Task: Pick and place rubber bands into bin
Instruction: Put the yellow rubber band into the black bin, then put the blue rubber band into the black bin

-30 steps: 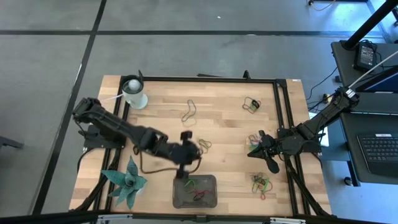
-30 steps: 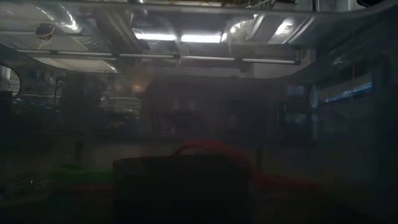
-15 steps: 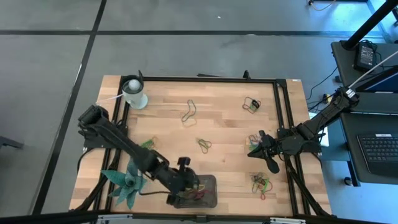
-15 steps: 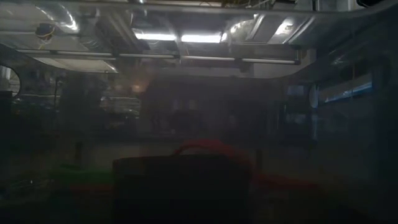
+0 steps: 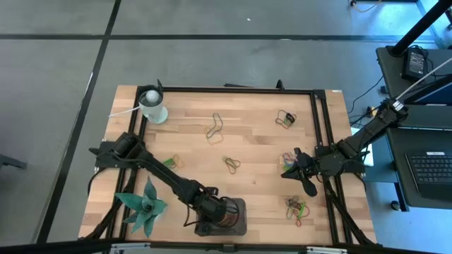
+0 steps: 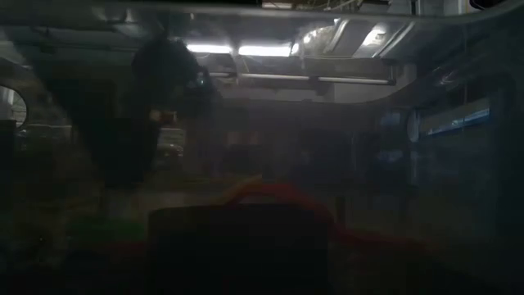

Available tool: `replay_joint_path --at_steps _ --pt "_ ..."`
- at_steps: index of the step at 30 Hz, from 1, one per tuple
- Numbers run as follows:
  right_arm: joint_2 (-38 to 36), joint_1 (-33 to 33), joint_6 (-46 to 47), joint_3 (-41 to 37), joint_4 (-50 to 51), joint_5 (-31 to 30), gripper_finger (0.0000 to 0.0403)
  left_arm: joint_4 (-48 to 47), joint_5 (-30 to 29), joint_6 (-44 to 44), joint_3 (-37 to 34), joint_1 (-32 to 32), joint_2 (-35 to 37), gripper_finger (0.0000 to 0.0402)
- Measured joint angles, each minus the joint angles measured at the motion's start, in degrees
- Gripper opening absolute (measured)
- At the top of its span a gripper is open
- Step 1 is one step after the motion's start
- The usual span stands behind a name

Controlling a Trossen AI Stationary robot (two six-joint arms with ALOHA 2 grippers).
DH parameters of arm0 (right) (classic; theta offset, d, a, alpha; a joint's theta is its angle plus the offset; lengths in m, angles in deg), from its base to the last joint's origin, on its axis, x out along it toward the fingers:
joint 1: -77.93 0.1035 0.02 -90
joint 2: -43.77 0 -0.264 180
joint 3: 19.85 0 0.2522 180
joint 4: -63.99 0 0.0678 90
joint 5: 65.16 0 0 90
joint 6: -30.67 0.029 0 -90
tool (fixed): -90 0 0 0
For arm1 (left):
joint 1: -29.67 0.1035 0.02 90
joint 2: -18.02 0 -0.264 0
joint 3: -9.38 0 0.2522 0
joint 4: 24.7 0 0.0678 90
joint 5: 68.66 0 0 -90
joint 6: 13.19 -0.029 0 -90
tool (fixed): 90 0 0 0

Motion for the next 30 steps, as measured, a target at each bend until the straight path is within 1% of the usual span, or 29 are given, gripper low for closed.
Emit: replay_joint_path --at_steps 3,12,16,19,24,30 --pt "0.00 0.00 0.00 0.00 0.03 0.01 0.0005 0.04 0.71 0.79 0.01 0.22 -0.14 0.0017" --pt "0.00 0.00 -0.16 0.00 0.56 0.01 0.0005 0.03 0.05 2.02 -0.01 0.56 0.25 0.0099" --pt "0.00 0.00 -0.20 0.00 0.57 0.01 0.0005 -0.01 0.03 2.05 -0.01 0.53 0.25 0.0122" --pt "0.01 0.00 -0.20 0.00 0.56 0.01 0.0005 -0.01 0.00 2.38 -0.01 0.56 0.25 0.0129" --pt "0.01 0.02 -0.20 0.00 0.56 0.01 0.0005 -0.54 0.29 2.55 -0.01 0.60 1.31 0.0126" --pt "0.02 0.02 -0.20 0.00 0.54 0.02 0.0005 -1.68 -0.61 2.54 -0.01 1.43 7.30 0.0110"
